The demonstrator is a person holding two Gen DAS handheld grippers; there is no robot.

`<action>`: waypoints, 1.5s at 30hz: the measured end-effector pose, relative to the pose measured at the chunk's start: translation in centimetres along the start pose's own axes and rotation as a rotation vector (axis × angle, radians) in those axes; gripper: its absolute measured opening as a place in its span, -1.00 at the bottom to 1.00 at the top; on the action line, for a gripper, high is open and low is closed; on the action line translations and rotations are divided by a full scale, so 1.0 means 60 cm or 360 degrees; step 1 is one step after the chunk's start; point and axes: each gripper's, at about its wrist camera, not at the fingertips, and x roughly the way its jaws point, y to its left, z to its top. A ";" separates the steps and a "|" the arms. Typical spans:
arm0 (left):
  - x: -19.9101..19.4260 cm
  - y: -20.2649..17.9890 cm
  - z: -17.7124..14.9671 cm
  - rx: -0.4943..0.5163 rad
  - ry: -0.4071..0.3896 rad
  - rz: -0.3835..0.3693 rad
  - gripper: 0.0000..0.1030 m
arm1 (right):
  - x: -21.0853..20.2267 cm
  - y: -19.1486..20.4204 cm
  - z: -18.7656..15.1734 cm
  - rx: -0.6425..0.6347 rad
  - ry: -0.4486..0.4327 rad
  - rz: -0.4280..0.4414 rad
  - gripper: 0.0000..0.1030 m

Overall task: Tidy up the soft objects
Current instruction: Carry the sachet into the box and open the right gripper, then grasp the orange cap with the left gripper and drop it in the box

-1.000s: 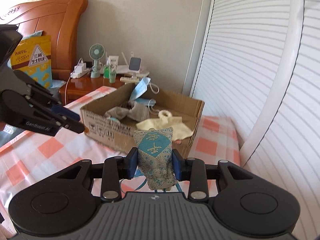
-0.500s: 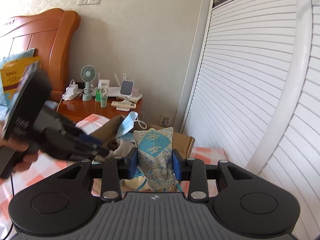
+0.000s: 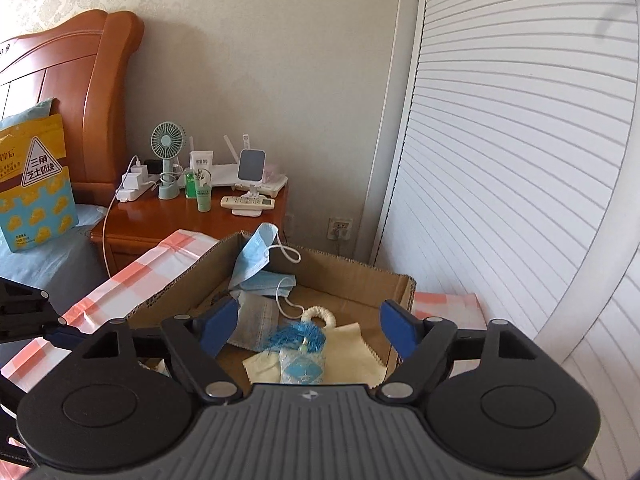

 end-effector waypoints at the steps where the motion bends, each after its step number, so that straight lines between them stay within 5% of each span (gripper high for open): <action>1: -0.003 -0.002 -0.010 0.0025 0.0013 -0.0012 0.15 | -0.003 0.004 -0.009 -0.0004 0.0012 0.0003 0.59; 8: 0.009 0.001 -0.082 0.0011 0.0160 -0.0066 0.07 | -0.049 0.039 -0.075 -0.0008 0.0009 -0.0041 0.68; 10: 0.019 0.004 -0.105 -0.0029 0.0203 -0.0046 -0.14 | -0.062 0.048 -0.095 0.0020 0.0002 -0.0036 0.69; 19: 0.047 0.016 -0.155 -0.0135 0.0200 0.0113 -0.43 | -0.084 0.059 -0.153 0.0205 0.0048 0.0010 0.69; 23: 0.051 0.027 -0.153 -0.0192 0.0186 0.0084 -0.79 | -0.089 0.058 -0.162 0.0249 0.0056 0.0021 0.69; 36: 0.019 0.026 -0.136 -0.0209 0.0148 0.0013 -0.81 | -0.094 0.061 -0.166 0.0228 0.0061 0.0011 0.69; 45: -0.038 0.015 -0.034 -0.0085 -0.0041 -0.0068 -0.81 | -0.101 0.061 -0.173 0.0241 0.0058 0.0004 0.69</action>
